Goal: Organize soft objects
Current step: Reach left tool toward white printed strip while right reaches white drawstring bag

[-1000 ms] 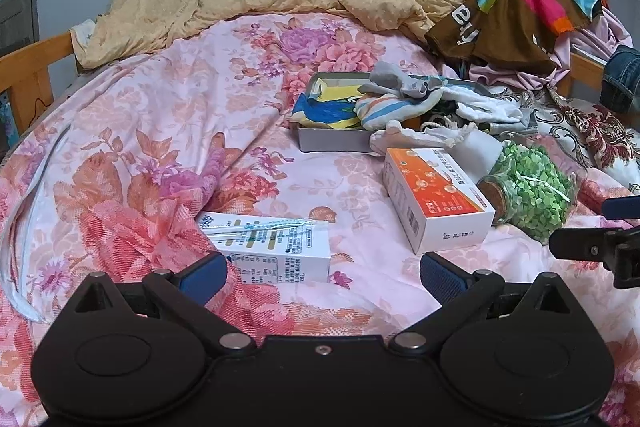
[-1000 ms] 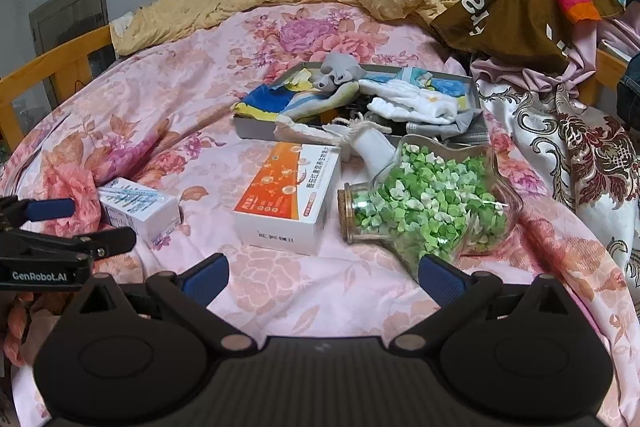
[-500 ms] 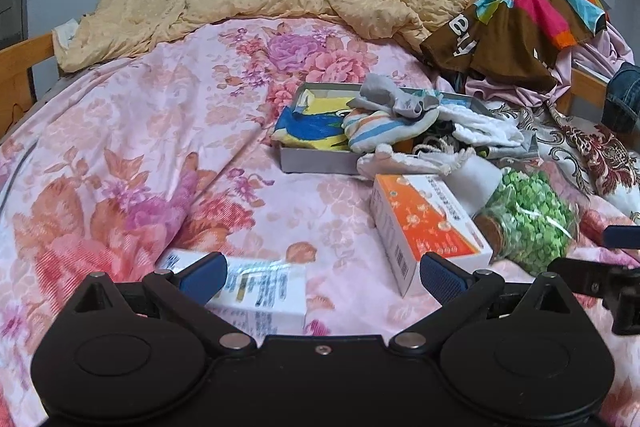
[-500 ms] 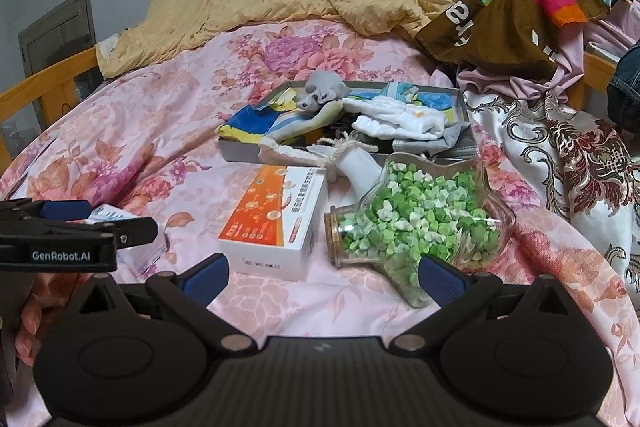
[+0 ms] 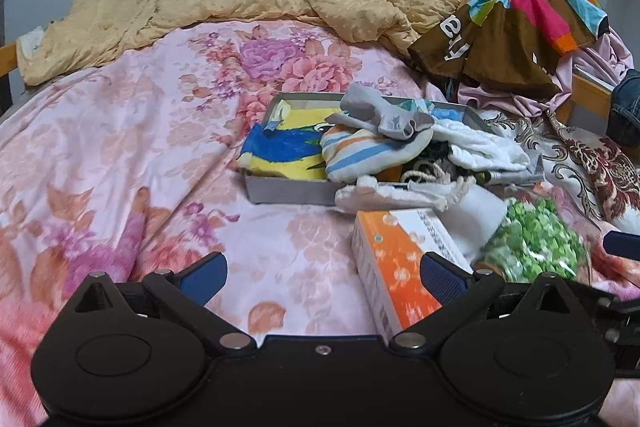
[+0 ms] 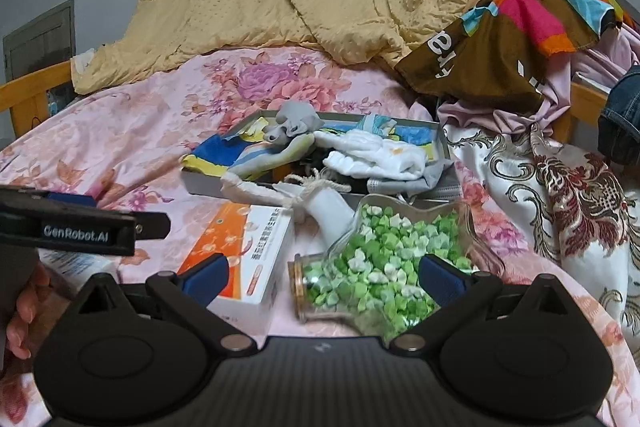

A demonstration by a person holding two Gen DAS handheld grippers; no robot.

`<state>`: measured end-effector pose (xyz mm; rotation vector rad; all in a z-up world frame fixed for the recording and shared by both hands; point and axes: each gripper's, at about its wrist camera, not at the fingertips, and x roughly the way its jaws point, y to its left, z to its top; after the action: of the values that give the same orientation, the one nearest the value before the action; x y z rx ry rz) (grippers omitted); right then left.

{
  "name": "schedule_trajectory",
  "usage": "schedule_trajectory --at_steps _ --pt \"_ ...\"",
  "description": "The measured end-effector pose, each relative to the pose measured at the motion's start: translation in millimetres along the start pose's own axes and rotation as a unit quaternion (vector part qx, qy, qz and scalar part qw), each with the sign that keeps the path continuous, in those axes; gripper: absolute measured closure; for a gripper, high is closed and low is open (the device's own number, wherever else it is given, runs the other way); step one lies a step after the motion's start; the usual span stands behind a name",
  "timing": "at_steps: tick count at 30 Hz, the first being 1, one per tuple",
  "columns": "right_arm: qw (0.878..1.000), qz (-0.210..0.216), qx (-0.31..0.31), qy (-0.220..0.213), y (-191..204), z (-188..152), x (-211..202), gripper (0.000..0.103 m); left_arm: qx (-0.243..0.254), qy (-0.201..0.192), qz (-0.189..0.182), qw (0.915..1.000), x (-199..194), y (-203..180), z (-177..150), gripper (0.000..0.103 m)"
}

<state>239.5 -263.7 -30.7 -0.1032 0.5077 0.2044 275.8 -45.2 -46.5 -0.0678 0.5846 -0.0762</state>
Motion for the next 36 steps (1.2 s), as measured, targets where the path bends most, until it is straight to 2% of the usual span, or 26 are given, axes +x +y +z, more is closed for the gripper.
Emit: schedule_trajectory --at_steps 8,11,16,22,28,32,36 --pt "0.999 -0.037 -0.032 -0.012 4.5 5.6 25.5 0.001 0.045 -0.002 -0.007 0.9989 37.8 -1.8 18.0 0.001" --pt "0.997 -0.056 -0.056 -0.013 8.1 6.5 35.0 0.001 0.06 -0.001 -0.017 0.9981 51.0 0.7 25.6 0.001" --pt "0.994 -0.065 -0.088 -0.016 12.4 9.4 51.7 0.002 0.101 0.002 -0.039 0.9942 71.2 2.9 37.1 0.001" --pt "0.989 -0.073 -0.127 -0.015 20.6 12.2 70.2 0.007 0.171 0.007 -0.072 0.9826 90.3 -1.1 46.9 0.003" --pt "0.982 -0.083 -0.167 -0.012 31.0 10.3 84.2 0.012 0.221 0.011 -0.095 0.9705 100.1 -3.4 51.2 0.01" --pt "0.976 -0.09 -0.198 -0.008 38.6 8.2 94.3 0.016 0.26 0.015 -0.109 0.9592 102.3 -6.6 50.0 0.016" --pt "0.968 -0.101 -0.229 -0.009 45.7 6.6 103.9 0.02 0.307 0.018 -0.119 0.9439 103.4 -13.3 47.7 0.024"
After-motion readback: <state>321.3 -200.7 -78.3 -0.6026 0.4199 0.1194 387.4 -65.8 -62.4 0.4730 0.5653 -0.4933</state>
